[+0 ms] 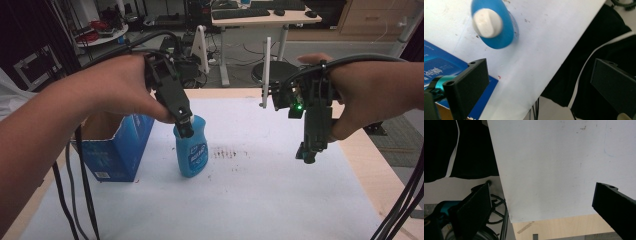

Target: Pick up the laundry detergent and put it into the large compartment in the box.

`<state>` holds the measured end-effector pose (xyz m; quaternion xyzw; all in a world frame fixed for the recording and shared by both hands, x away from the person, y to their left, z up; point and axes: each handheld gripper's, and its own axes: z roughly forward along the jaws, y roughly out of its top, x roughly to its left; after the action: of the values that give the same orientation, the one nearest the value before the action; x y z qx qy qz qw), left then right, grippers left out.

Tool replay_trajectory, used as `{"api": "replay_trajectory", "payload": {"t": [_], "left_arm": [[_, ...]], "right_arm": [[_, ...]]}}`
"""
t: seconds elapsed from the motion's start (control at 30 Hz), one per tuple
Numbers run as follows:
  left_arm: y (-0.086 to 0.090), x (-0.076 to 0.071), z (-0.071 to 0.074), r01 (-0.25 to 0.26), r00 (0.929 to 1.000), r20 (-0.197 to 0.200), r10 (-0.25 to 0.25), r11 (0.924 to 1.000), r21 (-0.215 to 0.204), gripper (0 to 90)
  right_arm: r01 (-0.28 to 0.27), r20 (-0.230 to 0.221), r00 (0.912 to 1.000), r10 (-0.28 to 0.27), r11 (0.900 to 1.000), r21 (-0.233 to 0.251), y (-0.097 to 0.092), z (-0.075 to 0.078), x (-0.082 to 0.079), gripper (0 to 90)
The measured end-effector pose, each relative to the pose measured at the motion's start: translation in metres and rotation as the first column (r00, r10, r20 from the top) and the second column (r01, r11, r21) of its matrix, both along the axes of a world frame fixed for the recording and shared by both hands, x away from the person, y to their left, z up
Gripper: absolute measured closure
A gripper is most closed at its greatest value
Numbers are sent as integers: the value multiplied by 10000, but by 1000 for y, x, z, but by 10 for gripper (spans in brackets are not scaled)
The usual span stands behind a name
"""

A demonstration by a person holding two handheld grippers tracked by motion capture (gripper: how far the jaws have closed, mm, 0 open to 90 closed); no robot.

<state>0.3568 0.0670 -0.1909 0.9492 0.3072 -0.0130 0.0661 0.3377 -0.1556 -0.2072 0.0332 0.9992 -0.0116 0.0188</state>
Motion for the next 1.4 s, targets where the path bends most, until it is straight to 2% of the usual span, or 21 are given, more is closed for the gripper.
{"api": "replay_trajectory", "payload": {"t": [0.07,0.1,0.2,0.27,0.33,0.37,0.5,0.63,0.73,0.97,1.0,1.23,1.4], "left_arm": [[0,2,0,-104,9999,26,104,9999,-34,17],[1,6,0,-256,9997,47,256,9996,-122,17],[4,15,0,-820,9966,85,824,9958,-397,17],[4,17,-1,-934,9956,76,937,9949,-386,17],[4,21,-4,-1174,9931,-7,1175,9922,-414,17],[4,26,-8,-1298,9915,-197,1290,9905,-463,17],[0,34,-17,-1341,9904,-388,1327,9903,-354,17],[-1,41,-26,-1307,9901,-581,1277,9901,-505,17],[-2,46,-33,-1276,9898,-685,1246,9909,-422,17],[-1,57,-47,-1585,9855,-630,1578,9873,-66,17],[-2,59,-52,-1622,9848,-642,1612,9867,-105,17],[-3,66,-63,-1704,9828,-721,1701,9854,18,17],[-4,71,-73,-1906,9794,-688,1899,9817,-33,17]], "right_arm": [[-128,26,9999,129,9999,-58,0,0,1,13],[15,-29,10000,-15,10000,-12,0,0,0,13],[-31,2,10000,31,10000,-24,1,2,2,13],[-22,-27,10000,22,10000,-3,2,3,1,13],[-38,-12,10000,38,10000,-1,2,3,1,13],[-65,-29,10000,65,10000,25,2,4,1,13],[-90,-32,10000,90,10000,8,3,5,1,13],[-93,25,10000,93,9999,-82,3,4,0,13],[-94,-18,10000,94,9999,-45,3,5,-1,13],[-111,-18,9999,111,9999,-112,2,4,-1,13],[-108,-24,9999,108,9999,-112,2,4,-1,13],[-59,-52,10000,58,9999,-136,4,3,-1,13],[-125,-44,9999,124,9998,-126,6,3,-1,13]]}}
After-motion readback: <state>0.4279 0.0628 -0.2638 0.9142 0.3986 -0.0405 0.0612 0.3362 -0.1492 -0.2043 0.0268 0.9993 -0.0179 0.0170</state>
